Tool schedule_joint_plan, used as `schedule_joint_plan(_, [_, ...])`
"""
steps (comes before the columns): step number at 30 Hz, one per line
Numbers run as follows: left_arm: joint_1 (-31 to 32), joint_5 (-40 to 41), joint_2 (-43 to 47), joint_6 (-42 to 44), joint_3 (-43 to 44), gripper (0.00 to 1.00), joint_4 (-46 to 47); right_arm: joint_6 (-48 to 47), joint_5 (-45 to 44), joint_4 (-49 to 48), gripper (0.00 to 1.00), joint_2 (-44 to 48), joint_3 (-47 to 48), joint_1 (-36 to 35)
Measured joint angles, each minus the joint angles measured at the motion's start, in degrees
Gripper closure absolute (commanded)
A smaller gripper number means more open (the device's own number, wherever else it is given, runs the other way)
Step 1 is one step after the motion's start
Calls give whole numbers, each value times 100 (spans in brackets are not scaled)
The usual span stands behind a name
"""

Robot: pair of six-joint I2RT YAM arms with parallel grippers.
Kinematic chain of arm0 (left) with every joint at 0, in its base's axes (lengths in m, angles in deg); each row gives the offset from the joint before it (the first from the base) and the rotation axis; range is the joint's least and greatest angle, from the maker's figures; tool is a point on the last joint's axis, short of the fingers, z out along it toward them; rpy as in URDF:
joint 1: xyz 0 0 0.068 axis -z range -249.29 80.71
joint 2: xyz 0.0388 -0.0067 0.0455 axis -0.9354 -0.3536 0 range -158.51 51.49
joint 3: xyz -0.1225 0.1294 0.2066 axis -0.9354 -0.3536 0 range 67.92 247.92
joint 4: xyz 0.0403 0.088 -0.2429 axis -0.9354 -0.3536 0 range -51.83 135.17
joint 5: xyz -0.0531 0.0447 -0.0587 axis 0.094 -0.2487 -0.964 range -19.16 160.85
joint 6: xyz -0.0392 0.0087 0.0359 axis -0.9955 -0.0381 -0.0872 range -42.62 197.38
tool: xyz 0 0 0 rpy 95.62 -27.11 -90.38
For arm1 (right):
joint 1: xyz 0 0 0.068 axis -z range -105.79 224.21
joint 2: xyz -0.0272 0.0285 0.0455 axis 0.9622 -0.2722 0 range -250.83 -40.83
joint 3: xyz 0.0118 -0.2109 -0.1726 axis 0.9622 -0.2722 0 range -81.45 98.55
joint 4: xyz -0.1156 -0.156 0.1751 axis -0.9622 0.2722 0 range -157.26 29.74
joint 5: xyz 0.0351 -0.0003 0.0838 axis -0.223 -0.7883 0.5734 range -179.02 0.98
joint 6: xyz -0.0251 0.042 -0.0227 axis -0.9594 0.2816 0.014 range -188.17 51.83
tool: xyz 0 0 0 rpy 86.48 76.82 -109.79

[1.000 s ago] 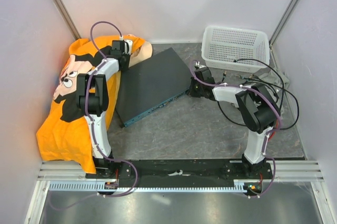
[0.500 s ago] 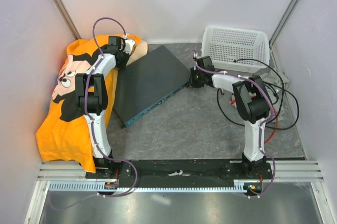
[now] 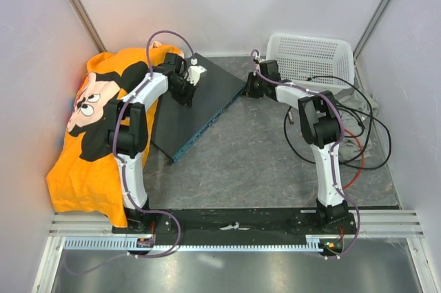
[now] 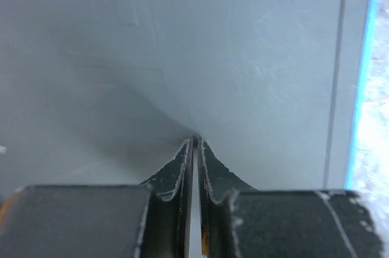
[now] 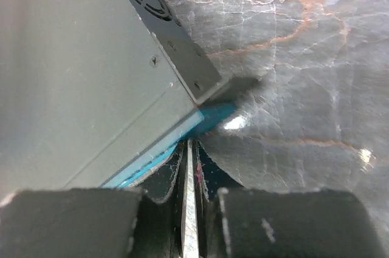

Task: Pull the plug from the switch port
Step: Adjust the switch port at the center of the board.

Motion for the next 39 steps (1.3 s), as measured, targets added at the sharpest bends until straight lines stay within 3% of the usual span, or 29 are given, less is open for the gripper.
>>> schedule_joint_plan(3, [-59, -223, 229, -249, -269, 91, -22, -26, -177, -455, 75, 330, -575, -2])
schedule_joint_plan(6, [-59, -479, 894, -476, -1082, 98, -348, -101, -286, -608, 67, 1119, -1495, -7])
schedule_joint_plan(10, [9, -713, 2149, -553, -1827, 98, -1445, -164, -319, -599, 63, 2162, -2129, -7])
schedule_joint_plan(14, [44, -732, 3189, -52, -2295, 98, -2258, -240, -334, -632, 62, 2756, -2208, -7])
schedule_joint_plan(18, [2, -343, 4129, 804, -3421, 98, -2581, -262, -387, -649, 62, 2946, -2315, -7])
schedule_joint_plan(22, [-76, 76, 4247, 1311, -4124, 98, -2352, -258, -428, -579, 62, 2946, -2500, -7])
schedule_joint_plan(29, [-149, 450, 3976, 1792, -4734, 98, -1093, -282, -485, -420, 61, 3193, -2855, -7])
schedule_joint_plan(34, [-149, 551, 3969, 2269, -5270, 98, -129, -323, -535, -391, 60, 3464, -3029, -7])
schedule_joint_plan(39, [-144, 201, 4299, 2938, -5676, 98, 208, -363, -608, -385, 56, 3565, -3163, -7])
